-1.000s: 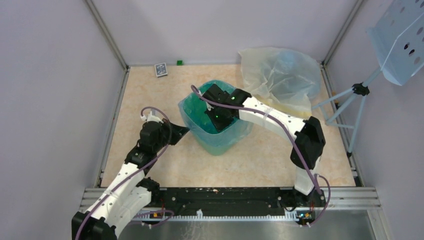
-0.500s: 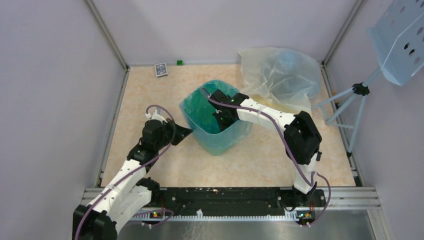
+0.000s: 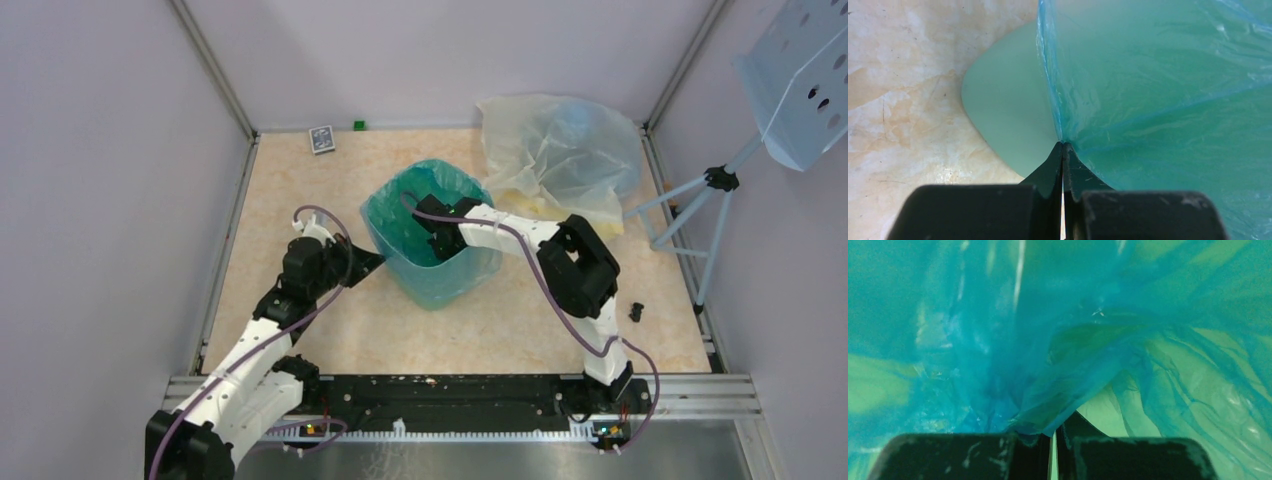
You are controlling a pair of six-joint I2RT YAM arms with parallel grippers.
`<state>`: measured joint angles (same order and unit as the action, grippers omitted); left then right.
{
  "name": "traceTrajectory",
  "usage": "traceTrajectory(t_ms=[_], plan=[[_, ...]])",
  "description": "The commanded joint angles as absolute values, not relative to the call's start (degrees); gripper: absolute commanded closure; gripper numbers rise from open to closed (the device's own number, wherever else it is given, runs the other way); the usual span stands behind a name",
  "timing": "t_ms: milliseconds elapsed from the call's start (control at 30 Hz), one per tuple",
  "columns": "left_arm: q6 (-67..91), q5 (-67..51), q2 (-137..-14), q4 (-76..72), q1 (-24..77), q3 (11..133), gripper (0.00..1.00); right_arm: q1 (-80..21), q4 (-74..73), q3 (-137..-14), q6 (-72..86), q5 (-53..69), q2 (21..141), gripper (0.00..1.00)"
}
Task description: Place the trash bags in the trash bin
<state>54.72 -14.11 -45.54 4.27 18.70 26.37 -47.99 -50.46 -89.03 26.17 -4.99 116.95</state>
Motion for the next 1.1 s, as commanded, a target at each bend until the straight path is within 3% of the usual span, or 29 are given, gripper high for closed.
traceTrajectory(t_ms=[0, 400, 633, 867, 967, 1067], plan=[[52.91, -15.04, -45.61, 1.97, 18.81, 28.74, 1.0, -47.97, -51.52, -91.66, 29.44, -10.21, 118.24, 1.0], [51.92, -16.39, -47.37, 0.81, 18.83, 29.25, 1.0, -47.99, -50.76, -92.72, 26.22, -5.19, 123.9, 1.0], [49.5, -9.32, -45.08, 8.2, 18.8, 31.88, 1.0, -47.9, -52.94, -95.41, 23.11, -4.66, 125.83, 1.0], [46.36, -0.88, -37.38, 16.47, 18.74, 34.8, 0.85, -47.81, -53.55, -96.57, 20.25, -1.69, 127.95, 1.0], [43.7, -0.54, -35.87, 18.74, 18.8, 37.38, 0.72, -47.81, -52.8, -96.32, 19.63, -0.23, 125.39, 1.0], [41.42, 1.61, -35.72, 21.93, 18.81, 40.76, 0.66, -47.81, -50.87, -94.93, 19.61, 1.3, 120.94, 1.0]])
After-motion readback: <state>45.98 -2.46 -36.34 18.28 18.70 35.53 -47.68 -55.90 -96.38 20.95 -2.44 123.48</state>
